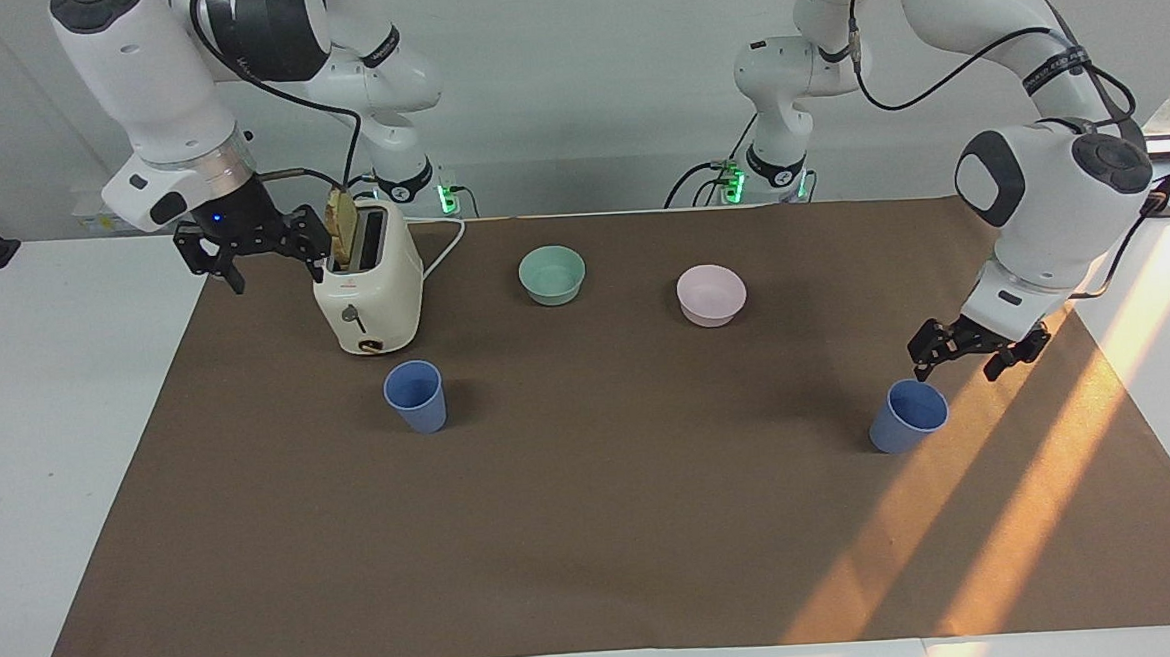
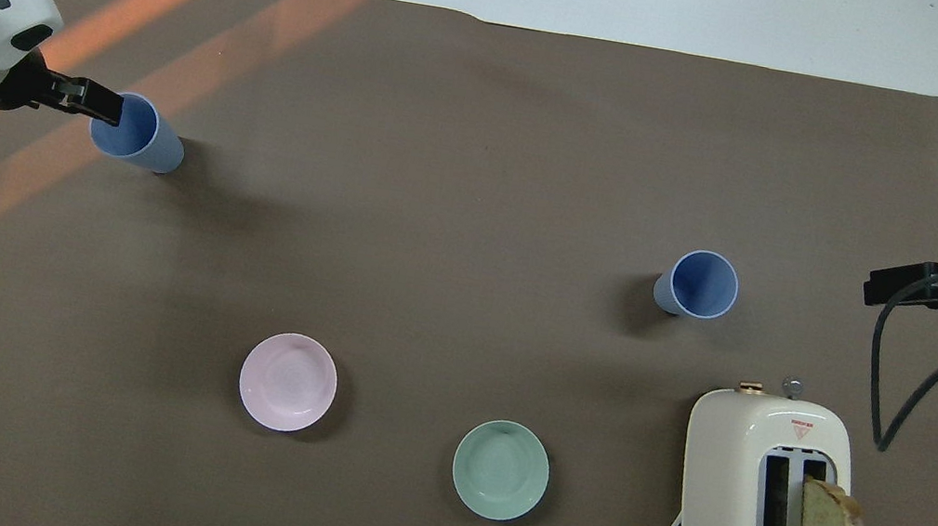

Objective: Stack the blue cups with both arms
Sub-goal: 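Reach the left gripper to the blue cup nearest it, then close the left gripper on the blue cup's rim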

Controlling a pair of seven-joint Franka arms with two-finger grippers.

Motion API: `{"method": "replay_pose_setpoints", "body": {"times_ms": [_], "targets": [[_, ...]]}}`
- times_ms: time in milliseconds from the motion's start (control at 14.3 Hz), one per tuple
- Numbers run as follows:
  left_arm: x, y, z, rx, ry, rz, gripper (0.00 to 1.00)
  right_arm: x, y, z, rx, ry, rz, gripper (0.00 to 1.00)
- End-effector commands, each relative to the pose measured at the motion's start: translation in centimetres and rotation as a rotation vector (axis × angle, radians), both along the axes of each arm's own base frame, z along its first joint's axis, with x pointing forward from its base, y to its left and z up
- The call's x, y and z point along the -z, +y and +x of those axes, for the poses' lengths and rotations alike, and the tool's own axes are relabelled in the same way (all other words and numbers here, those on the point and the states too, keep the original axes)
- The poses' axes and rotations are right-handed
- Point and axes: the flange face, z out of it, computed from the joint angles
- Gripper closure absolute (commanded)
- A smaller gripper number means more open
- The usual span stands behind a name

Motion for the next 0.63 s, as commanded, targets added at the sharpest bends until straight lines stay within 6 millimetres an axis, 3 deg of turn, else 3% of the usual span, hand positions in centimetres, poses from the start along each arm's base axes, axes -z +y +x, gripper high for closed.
{"method": "replay_pose_setpoints", "body": {"times_ms": [0,351,561], "targets": [[2.2,1.2,0.3,-0.010,-0.022,-0.018,0.00,0.4,0.1,0.1,0.007,-0.010,0.014,0.00],[3.0,2.9,0.4,-0.019,-0.035,-0.050,0.00,0.4,0.1,0.0,0.007,-0.010,0.014,0.00],[6.0,3.0,1.0,-0.018,-0.047,-0.043,0.00,0.5,0.2,-0.2,0.006,-0.007,0.014,0.00]]}}
